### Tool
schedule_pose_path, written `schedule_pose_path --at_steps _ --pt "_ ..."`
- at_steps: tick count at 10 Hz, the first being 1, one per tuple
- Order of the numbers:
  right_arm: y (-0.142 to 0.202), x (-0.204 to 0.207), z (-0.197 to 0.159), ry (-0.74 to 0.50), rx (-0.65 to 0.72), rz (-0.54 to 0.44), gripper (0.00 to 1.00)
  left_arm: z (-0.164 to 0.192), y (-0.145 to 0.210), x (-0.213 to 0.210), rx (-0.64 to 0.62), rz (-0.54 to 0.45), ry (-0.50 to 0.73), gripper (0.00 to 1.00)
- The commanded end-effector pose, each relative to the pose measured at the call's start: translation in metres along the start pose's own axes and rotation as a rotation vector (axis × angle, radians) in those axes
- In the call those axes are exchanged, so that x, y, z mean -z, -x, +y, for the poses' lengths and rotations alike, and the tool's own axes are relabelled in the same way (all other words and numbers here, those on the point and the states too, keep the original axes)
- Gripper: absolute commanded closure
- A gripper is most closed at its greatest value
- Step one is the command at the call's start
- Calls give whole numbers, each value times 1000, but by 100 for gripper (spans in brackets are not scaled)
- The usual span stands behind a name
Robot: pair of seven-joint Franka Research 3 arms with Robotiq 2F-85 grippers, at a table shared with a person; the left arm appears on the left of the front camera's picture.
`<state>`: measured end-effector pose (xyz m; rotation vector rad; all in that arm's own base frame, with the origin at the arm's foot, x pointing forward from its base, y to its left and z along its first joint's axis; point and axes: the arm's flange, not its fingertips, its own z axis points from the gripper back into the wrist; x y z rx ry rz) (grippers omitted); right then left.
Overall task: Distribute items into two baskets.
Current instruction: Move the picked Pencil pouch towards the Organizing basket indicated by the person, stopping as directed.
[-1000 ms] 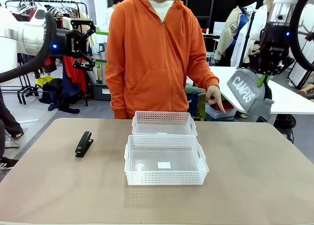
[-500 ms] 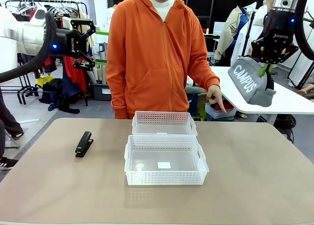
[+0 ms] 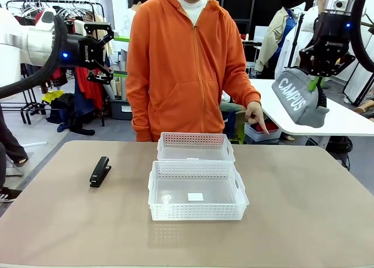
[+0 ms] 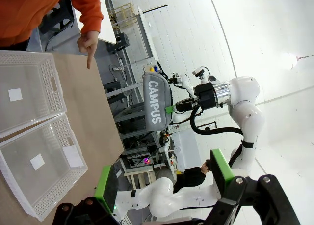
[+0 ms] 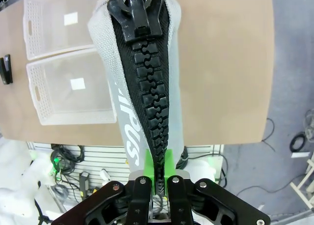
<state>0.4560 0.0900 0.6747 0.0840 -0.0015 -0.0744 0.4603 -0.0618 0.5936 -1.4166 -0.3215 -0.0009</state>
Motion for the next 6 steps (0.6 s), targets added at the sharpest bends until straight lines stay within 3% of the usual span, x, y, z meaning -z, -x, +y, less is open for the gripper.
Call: schedule_pose_path --at_steps 1,6 --pt "2 -2 1 -3 -2 -1 100 -2 0 -1 4 -2 -1 0" --pt "2 -2 1 -3 -2 -1 100 -2 0 -1 4 -2 -1 0"
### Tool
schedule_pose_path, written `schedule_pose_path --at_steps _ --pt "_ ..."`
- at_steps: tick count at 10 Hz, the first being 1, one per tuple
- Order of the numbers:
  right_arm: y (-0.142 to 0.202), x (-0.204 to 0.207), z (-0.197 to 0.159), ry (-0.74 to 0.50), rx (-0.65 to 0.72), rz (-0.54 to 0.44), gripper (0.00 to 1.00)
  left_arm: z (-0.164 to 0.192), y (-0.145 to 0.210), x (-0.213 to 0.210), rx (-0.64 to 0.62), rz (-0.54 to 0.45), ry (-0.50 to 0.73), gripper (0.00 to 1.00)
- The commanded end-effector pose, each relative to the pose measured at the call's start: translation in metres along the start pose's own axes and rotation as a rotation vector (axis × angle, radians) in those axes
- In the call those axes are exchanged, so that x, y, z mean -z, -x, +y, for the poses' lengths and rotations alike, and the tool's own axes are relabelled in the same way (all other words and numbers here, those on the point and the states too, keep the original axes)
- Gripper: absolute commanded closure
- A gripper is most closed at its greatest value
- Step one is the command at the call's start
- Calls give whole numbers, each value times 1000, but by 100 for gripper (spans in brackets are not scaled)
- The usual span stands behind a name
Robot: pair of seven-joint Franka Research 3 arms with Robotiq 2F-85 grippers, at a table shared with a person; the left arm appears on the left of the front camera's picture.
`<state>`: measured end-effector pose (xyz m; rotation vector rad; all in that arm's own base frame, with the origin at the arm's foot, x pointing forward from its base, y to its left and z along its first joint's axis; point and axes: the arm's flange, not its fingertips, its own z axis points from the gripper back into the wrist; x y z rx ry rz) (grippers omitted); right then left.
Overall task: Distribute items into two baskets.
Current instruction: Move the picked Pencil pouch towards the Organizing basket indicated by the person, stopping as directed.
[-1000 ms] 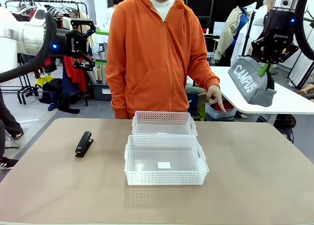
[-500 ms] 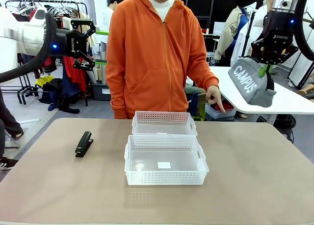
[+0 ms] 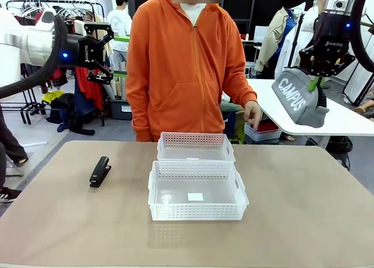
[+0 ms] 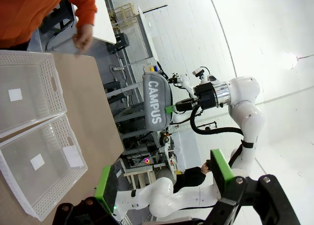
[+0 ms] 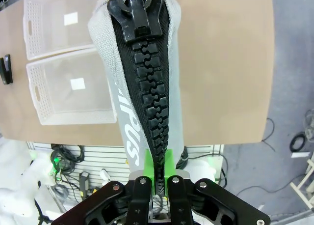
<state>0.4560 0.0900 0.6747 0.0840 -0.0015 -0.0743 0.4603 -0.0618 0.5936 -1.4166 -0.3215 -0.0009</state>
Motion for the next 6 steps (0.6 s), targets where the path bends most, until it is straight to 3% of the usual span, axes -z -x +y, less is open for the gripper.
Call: schedule_pose_path --at_steps 1,6 --pt "2 -2 1 -3 -2 -1 100 -2 0 -1 4 -2 -1 0" --pt "2 -2 1 -3 -2 -1 100 -2 0 -1 4 -2 -1 0"
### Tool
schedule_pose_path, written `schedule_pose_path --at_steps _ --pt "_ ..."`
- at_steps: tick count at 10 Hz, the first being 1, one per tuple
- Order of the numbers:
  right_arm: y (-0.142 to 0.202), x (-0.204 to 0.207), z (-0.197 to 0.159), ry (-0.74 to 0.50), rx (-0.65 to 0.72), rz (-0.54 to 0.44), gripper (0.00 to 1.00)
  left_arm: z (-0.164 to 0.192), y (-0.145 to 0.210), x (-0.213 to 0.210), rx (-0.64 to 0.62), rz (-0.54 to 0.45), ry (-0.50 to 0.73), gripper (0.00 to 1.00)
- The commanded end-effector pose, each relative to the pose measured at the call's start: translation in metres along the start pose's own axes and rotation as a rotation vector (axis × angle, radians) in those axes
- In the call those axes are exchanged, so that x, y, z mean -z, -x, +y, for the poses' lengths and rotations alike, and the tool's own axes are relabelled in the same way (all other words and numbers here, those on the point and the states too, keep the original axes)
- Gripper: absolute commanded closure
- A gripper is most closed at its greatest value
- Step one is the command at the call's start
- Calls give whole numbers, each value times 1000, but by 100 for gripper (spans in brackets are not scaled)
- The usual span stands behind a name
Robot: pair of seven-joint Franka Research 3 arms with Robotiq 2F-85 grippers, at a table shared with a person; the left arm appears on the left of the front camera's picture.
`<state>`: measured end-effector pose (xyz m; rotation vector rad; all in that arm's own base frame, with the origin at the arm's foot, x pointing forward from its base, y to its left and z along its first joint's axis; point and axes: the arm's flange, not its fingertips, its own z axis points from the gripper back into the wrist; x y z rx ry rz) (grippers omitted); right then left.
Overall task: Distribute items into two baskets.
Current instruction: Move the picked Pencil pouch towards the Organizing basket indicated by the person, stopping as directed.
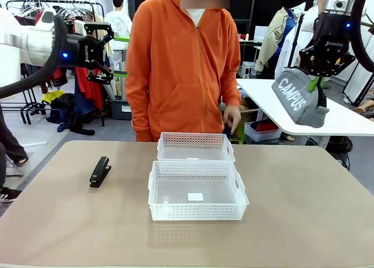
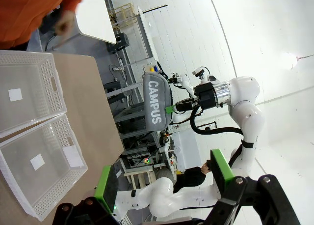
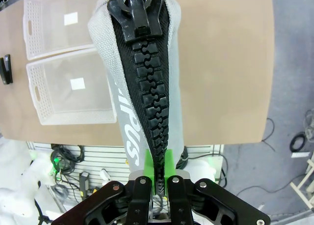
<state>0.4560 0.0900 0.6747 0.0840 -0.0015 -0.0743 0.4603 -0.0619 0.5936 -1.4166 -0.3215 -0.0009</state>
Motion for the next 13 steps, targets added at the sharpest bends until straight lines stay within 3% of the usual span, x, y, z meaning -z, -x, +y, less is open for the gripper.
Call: schedule_pose_path --at_steps 1,13 --pt "2 -2 1 -3 -2 -1 100 -2 0 -1 4 -2 -1 0" --pt "2 -2 1 -3 -2 -1 100 -2 0 -1 4 -2 -1 0"
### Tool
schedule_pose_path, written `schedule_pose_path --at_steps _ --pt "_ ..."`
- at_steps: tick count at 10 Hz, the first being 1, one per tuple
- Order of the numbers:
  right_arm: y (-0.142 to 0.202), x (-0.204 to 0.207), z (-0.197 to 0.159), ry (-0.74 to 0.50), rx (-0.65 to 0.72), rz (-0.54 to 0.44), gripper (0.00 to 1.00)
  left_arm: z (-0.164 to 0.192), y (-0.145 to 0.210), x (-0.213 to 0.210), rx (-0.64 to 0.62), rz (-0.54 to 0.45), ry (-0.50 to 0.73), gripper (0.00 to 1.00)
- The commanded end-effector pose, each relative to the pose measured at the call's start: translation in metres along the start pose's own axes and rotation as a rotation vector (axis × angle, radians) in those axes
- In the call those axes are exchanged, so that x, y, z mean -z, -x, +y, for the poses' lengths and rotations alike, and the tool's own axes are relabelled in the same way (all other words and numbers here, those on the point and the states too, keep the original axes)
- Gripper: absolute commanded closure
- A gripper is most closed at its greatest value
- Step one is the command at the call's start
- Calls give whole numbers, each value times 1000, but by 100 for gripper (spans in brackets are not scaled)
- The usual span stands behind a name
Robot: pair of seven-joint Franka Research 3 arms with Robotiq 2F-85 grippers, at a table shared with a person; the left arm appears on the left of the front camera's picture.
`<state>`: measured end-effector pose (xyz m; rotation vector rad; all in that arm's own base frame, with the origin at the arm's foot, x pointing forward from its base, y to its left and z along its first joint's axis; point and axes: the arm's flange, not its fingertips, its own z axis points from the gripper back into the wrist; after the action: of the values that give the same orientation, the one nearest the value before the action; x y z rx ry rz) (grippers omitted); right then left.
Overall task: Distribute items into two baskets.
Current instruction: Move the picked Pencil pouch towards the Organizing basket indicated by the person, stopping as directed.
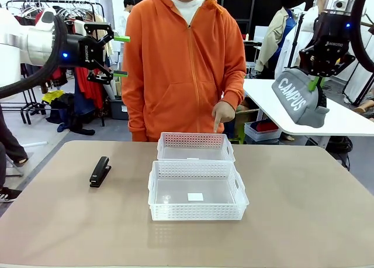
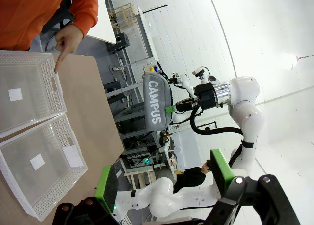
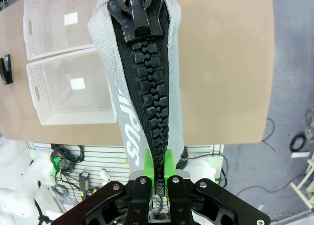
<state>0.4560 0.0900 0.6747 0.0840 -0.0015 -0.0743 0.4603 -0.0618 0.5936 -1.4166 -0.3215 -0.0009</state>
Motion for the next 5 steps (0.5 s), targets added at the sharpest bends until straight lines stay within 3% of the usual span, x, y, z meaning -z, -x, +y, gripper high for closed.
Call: schedule_pose_path --at_steps 1,2,5 --pt "2 -2 1 -3 -2 -1 100 -2 0 -1 4 -2 -1 0" --pt "0 0 0 0 0 0 100 -2 0 -1 4 -2 -1 0" --pt "-14 1 18 95 -246 -51 100 -2 0 -1 4 -2 -1 0"
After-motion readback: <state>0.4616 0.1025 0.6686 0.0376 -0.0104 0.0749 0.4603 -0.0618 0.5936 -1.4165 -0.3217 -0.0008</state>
